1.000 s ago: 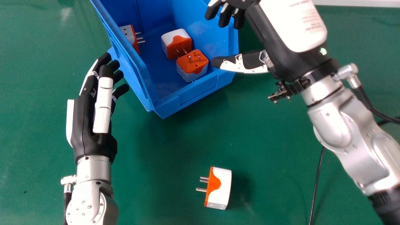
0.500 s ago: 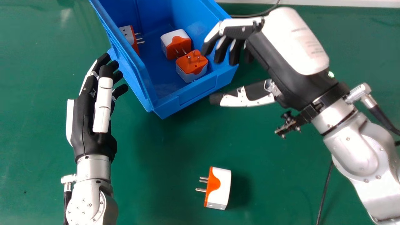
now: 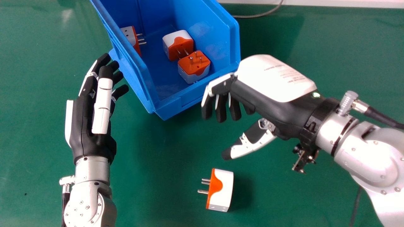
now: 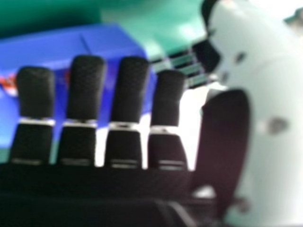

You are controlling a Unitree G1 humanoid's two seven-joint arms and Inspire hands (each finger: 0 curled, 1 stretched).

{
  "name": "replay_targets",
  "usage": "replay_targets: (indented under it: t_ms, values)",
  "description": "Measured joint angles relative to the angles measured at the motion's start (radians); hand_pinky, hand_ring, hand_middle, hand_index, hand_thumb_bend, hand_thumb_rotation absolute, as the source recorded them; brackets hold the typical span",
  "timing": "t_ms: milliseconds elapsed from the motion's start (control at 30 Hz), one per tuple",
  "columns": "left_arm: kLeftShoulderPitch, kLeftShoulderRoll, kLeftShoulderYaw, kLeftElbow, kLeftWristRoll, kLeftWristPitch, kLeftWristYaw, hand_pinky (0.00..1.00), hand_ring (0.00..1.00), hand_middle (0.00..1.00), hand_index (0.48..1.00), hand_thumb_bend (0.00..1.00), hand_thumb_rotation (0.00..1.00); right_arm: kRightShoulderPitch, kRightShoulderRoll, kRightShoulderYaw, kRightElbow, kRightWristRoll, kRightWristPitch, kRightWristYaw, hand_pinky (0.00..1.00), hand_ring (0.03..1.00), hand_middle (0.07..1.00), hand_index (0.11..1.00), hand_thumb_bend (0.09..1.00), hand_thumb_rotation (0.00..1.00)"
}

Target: Pick all objects and put in blue box

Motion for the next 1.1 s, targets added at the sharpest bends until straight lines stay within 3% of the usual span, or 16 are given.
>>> replay_targets:
  t_ms: [33,67,133,167,200,233,267,300,333,433,500,667,1100]
  values:
    - [0.0,0.001,0.0,0.0,0.001,0.0,0.0,0.8,0.86,0.87,0.86,0.7,0.76,-0.004,-0.011,0.007,-0.019,-0.005,0.029,0.043,0.35,0.45,0.533,0.531,0.499,0.03]
    - [0.0,0.003,0.001,0.0,0.003,0.0,0.0,0.8,0.86,0.87,0.86,0.7,0.76,-0.009,-0.022,0.014,-0.035,-0.012,0.055,0.079,0.41,0.515,0.592,0.587,0.562,0.05]
    - [-0.001,0.006,0.003,0.0,0.004,0.0,0.0,0.8,0.86,0.87,0.86,0.7,0.76,-0.028,-0.035,0.03,-0.077,-0.046,0.132,0.167,0.41,0.515,0.592,0.587,0.562,0.05]
    - [-0.002,0.007,0.004,0.0,0.004,0.0,0.0,0.8,0.86,0.87,0.86,0.7,0.76,-0.035,-0.038,0.033,-0.093,-0.057,0.164,0.198,0.49,0.602,0.674,0.662,0.635,0.08]
    - [-0.003,0.007,0.005,0.0,0.003,0.0,-0.001,0.8,0.86,0.87,0.86,0.7,0.76,-0.042,-0.039,0.039,-0.107,-0.075,0.19,0.225,0.49,0.602,0.674,0.662,0.635,0.08]
    - [-0.004,0.008,0.006,0.0,0.003,0.0,-0.002,0.8,0.86,0.87,0.86,0.7,0.76,-0.046,-0.04,0.045,-0.115,-0.086,0.204,0.238,0.49,0.602,0.674,0.662,0.635,0.08]
    - [-0.006,0.009,0.007,0.001,0.0,0.0,-0.004,0.81,0.86,0.87,0.863,0.7,0.76,-0.051,-0.04,0.051,-0.126,-0.093,0.22,0.254,0.56,0.682,0.739,0.73,0.706,0.11]
    - [-0.009,0.009,0.008,0.003,-0.002,0.0,-0.008,0.81,0.86,0.87,0.863,0.7,0.76,-0.055,-0.04,0.057,-0.135,-0.101,0.226,0.268,0.56,0.682,0.739,0.73,0.706,0.11]
    - [-0.012,0.01,0.008,0.007,-0.003,0.0,-0.011,0.81,0.86,0.87,0.864,0.7,0.76,-0.06,-0.04,0.063,-0.142,-0.118,0.231,0.28,0.64,0.746,0.792,0.784,0.765,0.12]
    - [-0.017,0.013,0.009,0.017,-0.004,-0.001,-0.012,0.81,0.86,0.87,0.866,0.7,0.76,-0.071,-0.043,0.076,-0.158,-0.139,0.246,0.313,0.7,0.797,0.833,0.827,0.812,0.14]
    - [-0.018,0.016,0.011,0.021,-0.007,-0.001,-0.014,0.81,0.86,0.87,0.867,0.69,0.76,-0.077,-0.043,0.089,-0.164,-0.16,0.252,0.339,0.8,0.87,0.894,0.89,0.881,0.17]
    - [-0.022,0.025,0.018,0.03,-0.014,-0.002,-0.016,0.82,0.87,0.88,0.872,0.68,0.76,-0.083,-0.044,0.101,-0.167,-0.177,0.263,0.382,0.87,0.917,0.932,0.93,0.924,0.2]
    - [-0.026,0.026,0.02,0.049,-0.014,-0.022,-0.018,0.82,0.87,0.87,0.87,0.68,0.76,-0.091,-0.038,0.129,-0.172,-0.214,0.256,0.407,0.98,0.989,0.991,0.991,0.992,0.27]
